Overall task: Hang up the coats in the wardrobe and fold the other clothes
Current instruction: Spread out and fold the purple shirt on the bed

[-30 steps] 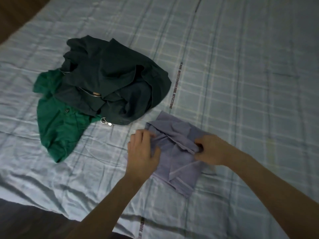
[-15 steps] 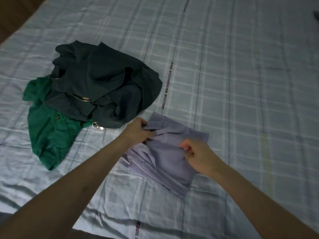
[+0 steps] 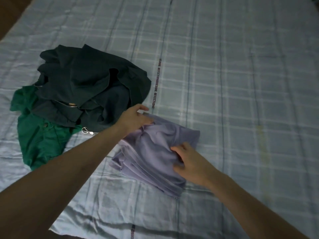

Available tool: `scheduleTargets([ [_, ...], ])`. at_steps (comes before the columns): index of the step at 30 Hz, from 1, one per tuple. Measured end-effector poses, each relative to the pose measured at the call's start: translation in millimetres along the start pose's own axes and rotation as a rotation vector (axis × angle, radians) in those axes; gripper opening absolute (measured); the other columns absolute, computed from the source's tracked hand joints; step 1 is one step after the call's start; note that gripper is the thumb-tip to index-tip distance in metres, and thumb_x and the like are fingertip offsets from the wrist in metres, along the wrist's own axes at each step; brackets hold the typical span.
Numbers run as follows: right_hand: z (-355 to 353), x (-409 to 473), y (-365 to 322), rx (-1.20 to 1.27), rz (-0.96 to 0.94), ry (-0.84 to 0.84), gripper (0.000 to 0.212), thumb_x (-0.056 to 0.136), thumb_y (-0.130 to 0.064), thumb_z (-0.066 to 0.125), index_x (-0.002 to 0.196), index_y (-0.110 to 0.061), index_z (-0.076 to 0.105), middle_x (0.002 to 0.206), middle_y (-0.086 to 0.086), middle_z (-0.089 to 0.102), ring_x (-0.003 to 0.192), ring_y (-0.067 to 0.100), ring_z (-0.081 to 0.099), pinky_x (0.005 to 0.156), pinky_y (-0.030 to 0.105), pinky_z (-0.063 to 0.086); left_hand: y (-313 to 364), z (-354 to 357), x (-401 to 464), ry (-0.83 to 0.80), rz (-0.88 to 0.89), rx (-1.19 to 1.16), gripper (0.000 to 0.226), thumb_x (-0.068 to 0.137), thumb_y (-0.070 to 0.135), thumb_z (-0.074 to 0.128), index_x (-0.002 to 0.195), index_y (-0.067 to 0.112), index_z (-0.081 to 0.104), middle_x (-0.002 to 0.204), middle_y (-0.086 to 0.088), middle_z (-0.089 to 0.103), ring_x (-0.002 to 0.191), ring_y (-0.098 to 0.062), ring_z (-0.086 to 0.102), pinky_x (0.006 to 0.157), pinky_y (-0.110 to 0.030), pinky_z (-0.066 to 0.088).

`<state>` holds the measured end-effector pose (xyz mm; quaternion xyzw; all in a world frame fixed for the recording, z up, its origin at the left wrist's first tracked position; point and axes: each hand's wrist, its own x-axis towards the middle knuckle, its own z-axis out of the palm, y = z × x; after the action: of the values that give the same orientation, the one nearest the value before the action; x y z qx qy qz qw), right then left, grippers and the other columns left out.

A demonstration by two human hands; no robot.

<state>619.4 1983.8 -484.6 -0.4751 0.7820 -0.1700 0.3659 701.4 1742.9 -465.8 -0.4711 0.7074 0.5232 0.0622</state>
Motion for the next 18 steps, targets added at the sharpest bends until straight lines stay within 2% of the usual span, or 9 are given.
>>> scheduleTargets([
  [3,-0.7,-0.4,1.3,-0.042,-0.010,-0.012,0.053,0.086,-0.032,0.059,0.135,-0.020,0.044,0.123,0.002,0.041,0.101,0.023,0.053,0.080,0.041,0.050,10.5,3.6,4.0,-0.019,-0.115,-0.073,0.034,0.075,0.017,0.083,0.103,0.015,0.065,0.092,-0.004,0.067,0.077,-0.014,0.063,0.058,-0.016,0.048],
  [6,2.1,-2.7,2.2,-0.105,-0.063,0.013,0.053,0.088,-0.033,0.056,0.137,-0.020,0.040,0.125,0.001,0.039,0.101,0.022,0.052,0.071,0.033,0.048,16.6,7.5,6.2,0.067,-0.114,-0.144,0.022,0.077,0.009,0.079,0.097,0.012,0.068,0.088,-0.005,0.068,0.079,-0.017,0.065,0.063,-0.017,0.052],
  [9,7.1,-6.1,3.5,-0.160,-0.084,0.034,0.057,0.088,-0.033,0.055,0.139,-0.018,0.037,0.127,0.003,0.038,0.105,0.022,0.048,0.067,0.027,0.040,17.7,0.8,9.5,0.189,-0.069,-0.441,0.018,0.081,0.000,0.070,0.093,0.011,0.066,0.081,-0.008,0.065,0.067,-0.015,0.061,0.061,-0.020,0.054],
  [10,10.1,-6.7,4.7,-0.186,-0.089,0.036,0.060,0.087,-0.033,0.055,0.140,-0.016,0.036,0.127,0.006,0.038,0.106,0.024,0.048,0.068,0.027,0.039,12.3,-3.9,15.7,0.284,-0.071,-0.521,0.019,0.082,0.000,0.069,0.096,0.012,0.065,0.084,-0.009,0.065,0.069,-0.017,0.063,0.065,-0.024,0.056],
  [12,17.4,-9.7,5.7,-0.256,-0.093,0.028,0.070,0.080,-0.036,0.054,0.142,-0.010,0.033,0.125,0.011,0.042,0.102,0.029,0.051,0.069,0.031,0.044,-0.9,-10.7,25.4,0.462,-0.109,-0.545,0.028,0.082,0.005,0.066,0.108,0.013,0.060,0.096,-0.011,0.066,0.085,-0.025,0.067,0.081,-0.036,0.058],
  [13,21.1,-11.8,5.4,-0.282,-0.091,0.026,0.077,0.076,-0.039,0.052,0.144,-0.009,0.031,0.122,0.012,0.045,0.098,0.030,0.053,0.068,0.033,0.047,-5.3,-12.0,25.5,0.504,-0.115,-0.469,0.031,0.084,0.010,0.063,0.114,0.014,0.057,0.102,-0.010,0.065,0.093,-0.027,0.066,0.088,-0.037,0.055],
  [15,27.2,-16.9,2.8,-0.311,-0.077,0.049,0.089,0.070,-0.045,0.049,0.148,-0.009,0.025,0.119,0.012,0.048,0.093,0.030,0.054,0.068,0.035,0.049,-8.6,-10.0,15.7,0.516,-0.017,-0.150,0.034,0.090,0.018,0.058,0.123,0.011,0.051,0.111,-0.005,0.057,0.097,-0.022,0.058,0.091,-0.029,0.046],
  [18,34.4,-22.8,-1.5,-0.358,-0.079,0.089,0.098,0.070,-0.048,0.055,0.154,-0.019,0.015,0.126,0.013,0.046,0.099,0.030,0.050,0.076,0.037,0.048,-10.8,-1.4,-15.7,0.517,0.437,0.251,0.028,0.092,0.014,0.057,0.119,0.005,0.054,0.118,-0.008,0.045,0.093,-0.018,0.052,0.085,-0.028,0.044],
])
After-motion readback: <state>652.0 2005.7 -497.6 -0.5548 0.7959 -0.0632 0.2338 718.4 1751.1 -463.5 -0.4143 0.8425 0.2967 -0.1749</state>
